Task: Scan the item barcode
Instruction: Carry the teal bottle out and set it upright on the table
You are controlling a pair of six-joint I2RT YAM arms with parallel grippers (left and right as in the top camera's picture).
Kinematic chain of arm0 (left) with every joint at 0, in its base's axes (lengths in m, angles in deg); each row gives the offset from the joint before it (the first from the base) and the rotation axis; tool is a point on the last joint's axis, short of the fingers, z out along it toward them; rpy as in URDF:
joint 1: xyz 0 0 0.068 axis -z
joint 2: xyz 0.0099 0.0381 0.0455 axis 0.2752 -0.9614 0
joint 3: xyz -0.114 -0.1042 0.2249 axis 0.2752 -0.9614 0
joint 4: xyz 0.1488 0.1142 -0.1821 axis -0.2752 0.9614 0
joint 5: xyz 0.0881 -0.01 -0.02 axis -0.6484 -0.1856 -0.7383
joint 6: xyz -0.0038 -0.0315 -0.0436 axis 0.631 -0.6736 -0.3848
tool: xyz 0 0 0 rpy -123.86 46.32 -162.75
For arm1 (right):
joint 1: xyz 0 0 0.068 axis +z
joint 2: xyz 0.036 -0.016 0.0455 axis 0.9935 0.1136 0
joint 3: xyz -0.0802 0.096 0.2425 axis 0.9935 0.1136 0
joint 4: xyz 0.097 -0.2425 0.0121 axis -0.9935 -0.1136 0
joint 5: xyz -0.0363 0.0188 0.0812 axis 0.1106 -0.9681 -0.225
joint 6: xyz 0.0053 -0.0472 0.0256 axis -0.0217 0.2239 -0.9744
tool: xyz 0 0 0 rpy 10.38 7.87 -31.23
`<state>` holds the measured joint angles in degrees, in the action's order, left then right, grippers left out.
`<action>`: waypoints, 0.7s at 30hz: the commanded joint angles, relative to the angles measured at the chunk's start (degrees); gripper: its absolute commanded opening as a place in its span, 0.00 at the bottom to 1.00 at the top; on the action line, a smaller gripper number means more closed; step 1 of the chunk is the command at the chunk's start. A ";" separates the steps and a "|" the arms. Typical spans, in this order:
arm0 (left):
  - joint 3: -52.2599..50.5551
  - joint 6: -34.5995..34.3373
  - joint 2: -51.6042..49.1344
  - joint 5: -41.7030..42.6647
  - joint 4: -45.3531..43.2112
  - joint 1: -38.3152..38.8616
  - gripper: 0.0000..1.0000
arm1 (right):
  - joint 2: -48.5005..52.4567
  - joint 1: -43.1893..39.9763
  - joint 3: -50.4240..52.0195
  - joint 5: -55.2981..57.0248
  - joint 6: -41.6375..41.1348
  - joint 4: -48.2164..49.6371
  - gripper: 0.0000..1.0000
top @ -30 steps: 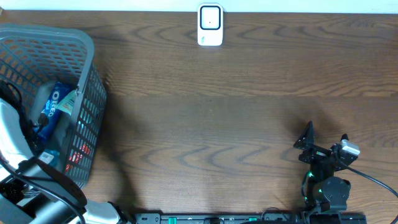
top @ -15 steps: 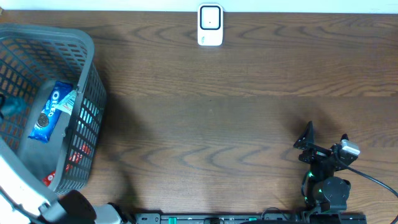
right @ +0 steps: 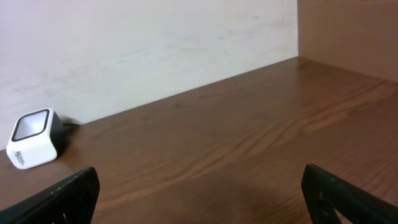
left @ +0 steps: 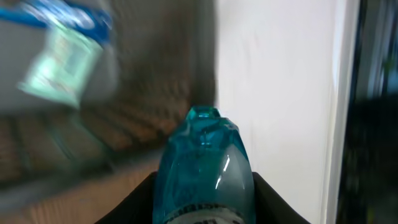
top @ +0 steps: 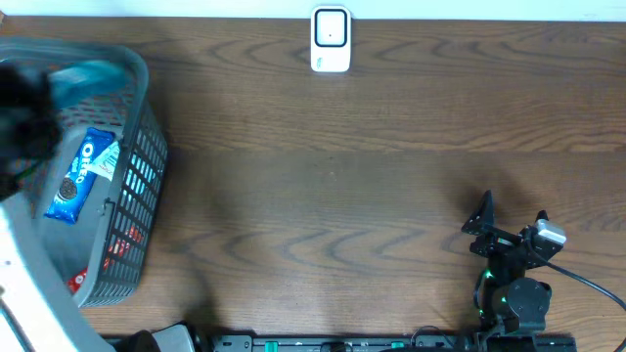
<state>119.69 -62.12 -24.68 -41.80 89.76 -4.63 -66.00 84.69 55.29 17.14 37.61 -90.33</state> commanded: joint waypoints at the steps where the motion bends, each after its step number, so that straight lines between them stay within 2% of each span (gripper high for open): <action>1: 1.40 1.01 -0.31 1.36 -2.78 8.79 0.30 | -0.31 0.66 0.09 -0.09 0.76 -0.24 0.99; 7: 1.38 -0.33 -3.80 -9.70 -3.87 25.64 0.31 | -0.31 0.66 0.09 -0.09 0.76 -0.26 0.99; 12: 1.38 -0.52 -10.12 -14.64 -3.28 36.24 0.32 | -0.31 0.66 0.09 -0.09 0.76 -0.26 0.99; 16: 1.38 -0.66 -16.09 -17.86 -2.45 41.11 0.34 | -0.31 0.66 0.09 -0.09 0.76 -0.24 0.99; 21: 1.38 -0.63 -22.82 -19.06 0.94 42.60 0.34 | -0.31 0.66 0.09 -0.09 0.76 -0.24 0.99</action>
<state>119.69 -62.58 -46.02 -57.21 89.83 38.08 -66.00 84.69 55.29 17.14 37.61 -90.33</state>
